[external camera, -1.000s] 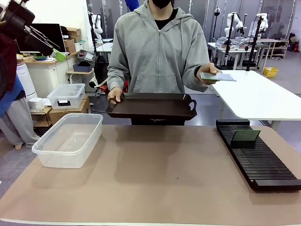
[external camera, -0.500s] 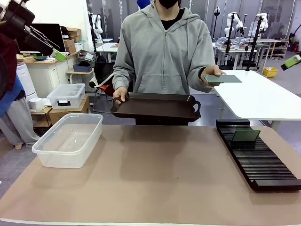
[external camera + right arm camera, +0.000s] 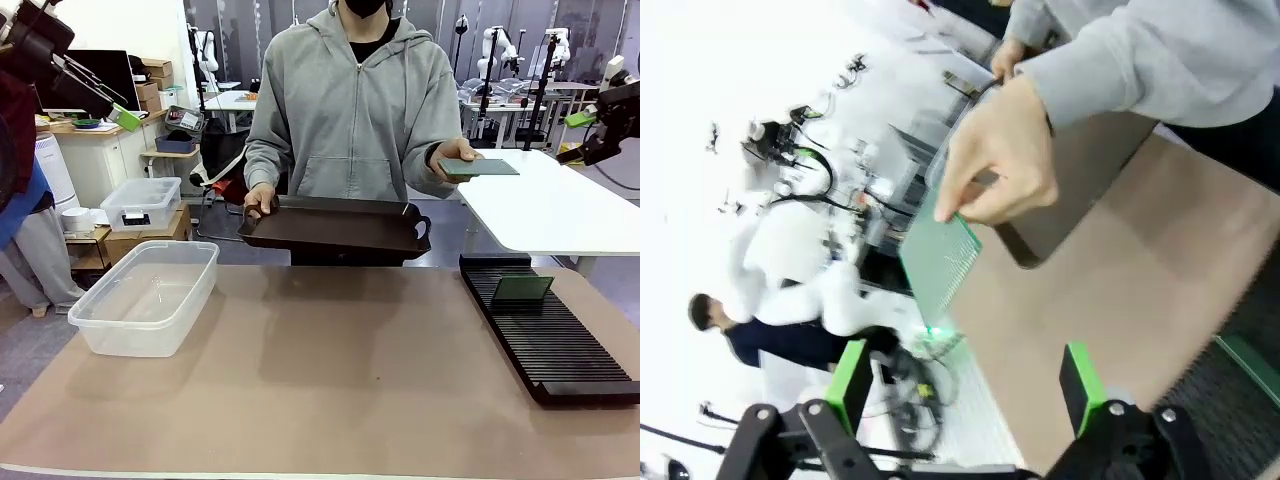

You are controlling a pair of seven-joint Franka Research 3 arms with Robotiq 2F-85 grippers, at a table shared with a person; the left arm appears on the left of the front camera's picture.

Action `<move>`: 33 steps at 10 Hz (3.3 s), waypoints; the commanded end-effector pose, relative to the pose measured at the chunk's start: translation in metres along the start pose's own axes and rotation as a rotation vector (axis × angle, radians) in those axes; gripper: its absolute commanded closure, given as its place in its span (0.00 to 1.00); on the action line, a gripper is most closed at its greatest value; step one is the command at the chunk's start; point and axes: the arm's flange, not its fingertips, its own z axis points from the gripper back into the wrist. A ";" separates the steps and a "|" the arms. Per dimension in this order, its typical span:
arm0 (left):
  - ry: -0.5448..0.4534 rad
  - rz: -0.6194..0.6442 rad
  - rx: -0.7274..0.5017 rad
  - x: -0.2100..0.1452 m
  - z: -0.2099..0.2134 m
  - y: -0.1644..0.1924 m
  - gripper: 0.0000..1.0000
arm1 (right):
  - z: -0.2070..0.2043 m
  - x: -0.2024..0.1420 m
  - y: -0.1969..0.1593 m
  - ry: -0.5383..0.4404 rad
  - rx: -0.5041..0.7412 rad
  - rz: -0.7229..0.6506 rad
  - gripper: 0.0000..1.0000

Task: Sort PCBs into racks and boxes based on the side picked up.
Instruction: Pick up the Blank PCB handed by the Human.

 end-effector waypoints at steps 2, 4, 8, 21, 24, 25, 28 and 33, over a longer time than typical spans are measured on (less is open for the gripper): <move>0.001 -0.003 -0.008 -0.001 0.000 -0.001 0.00 | -0.027 0.001 -0.009 -0.016 0.135 -0.118 0.00; 0.001 -0.003 -0.008 -0.001 0.000 -0.001 0.00 | -0.023 0.003 -0.015 0.002 0.095 -0.083 0.00; 0.001 -0.003 -0.008 -0.001 0.000 -0.001 0.00 | -0.040 0.006 -0.031 -0.010 0.140 -0.228 0.00; 0.001 -0.003 -0.008 -0.001 0.000 -0.001 0.00 | -0.103 0.032 -0.061 0.022 0.335 -0.402 0.00; 0.001 -0.003 -0.008 -0.001 0.000 -0.001 0.00 | -0.107 0.031 -0.058 0.028 0.355 -0.392 0.00; 0.001 -0.003 -0.008 -0.001 0.000 -0.001 0.00 | -0.106 0.030 -0.055 0.048 0.361 -0.353 0.00; 0.001 -0.003 -0.008 -0.001 0.000 -0.001 0.00 | -0.112 0.023 -0.047 0.077 0.353 -0.318 0.00; 0.001 -0.003 -0.008 -0.001 0.000 -0.001 0.00 | -0.121 0.016 -0.041 0.091 0.344 -0.295 0.60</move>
